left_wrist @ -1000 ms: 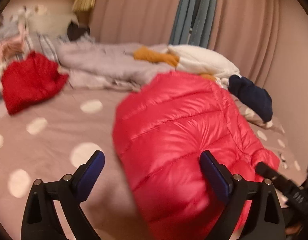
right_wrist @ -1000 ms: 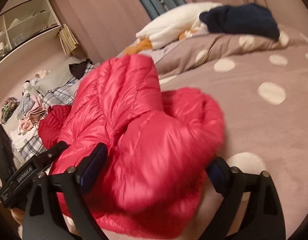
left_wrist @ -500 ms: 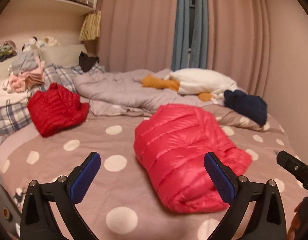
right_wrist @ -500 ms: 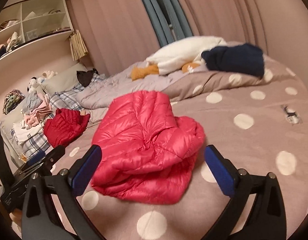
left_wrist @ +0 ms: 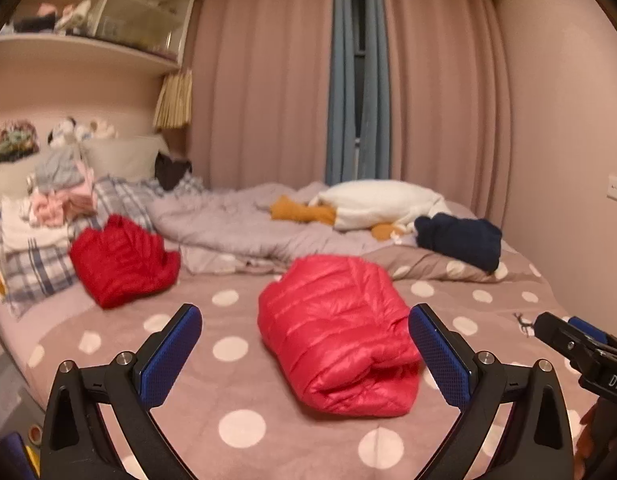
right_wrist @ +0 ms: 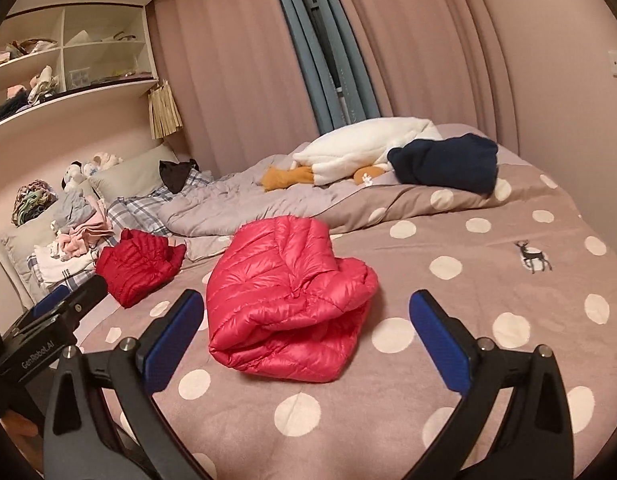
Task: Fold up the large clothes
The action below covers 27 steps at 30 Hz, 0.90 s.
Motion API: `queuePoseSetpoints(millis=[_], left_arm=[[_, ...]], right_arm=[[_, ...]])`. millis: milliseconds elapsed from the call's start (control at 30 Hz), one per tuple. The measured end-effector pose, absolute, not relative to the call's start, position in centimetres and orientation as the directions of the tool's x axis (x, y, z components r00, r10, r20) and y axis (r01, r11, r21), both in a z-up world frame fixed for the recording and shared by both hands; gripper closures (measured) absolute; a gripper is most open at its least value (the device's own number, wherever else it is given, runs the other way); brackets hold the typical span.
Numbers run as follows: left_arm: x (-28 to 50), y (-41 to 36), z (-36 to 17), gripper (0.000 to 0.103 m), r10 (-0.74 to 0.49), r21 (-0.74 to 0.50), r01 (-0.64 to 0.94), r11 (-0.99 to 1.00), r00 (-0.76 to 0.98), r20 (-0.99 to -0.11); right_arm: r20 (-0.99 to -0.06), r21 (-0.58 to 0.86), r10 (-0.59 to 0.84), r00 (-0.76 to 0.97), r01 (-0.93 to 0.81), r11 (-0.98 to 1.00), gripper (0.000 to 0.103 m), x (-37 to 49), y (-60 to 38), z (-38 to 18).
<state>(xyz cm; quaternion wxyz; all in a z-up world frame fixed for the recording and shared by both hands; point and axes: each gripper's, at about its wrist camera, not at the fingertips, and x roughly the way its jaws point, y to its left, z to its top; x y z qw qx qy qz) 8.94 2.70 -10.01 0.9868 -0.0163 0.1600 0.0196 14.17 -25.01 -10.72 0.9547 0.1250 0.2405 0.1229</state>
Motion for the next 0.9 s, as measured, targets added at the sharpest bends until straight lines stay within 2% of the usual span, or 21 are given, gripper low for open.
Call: queuePoseSetpoints(millis=[400,633,900], left_arm=[[7.3,1.4,-7.9,0.001,-0.045,-0.099,0.019,0.995,0.962,-0.268],[7.6,1.0,-7.8,0.001,-0.038,-0.102,0.006,0.995,0.949,-0.313],[7.0,0.9,-7.8,0.001,-0.065,-0.111,0.031,0.993,0.946,-0.317]], right_arm=[[-0.380,0.295,0.251,0.890,-0.141,0.945,0.000,10.9,-27.2,-8.3],[-0.371,0.316,0.291,0.882,-0.174,0.933,0.000,10.2,-27.7,-7.9],[-0.374,0.320,0.285,0.883,-0.165,0.933,0.000,10.0,-28.0,-7.7]])
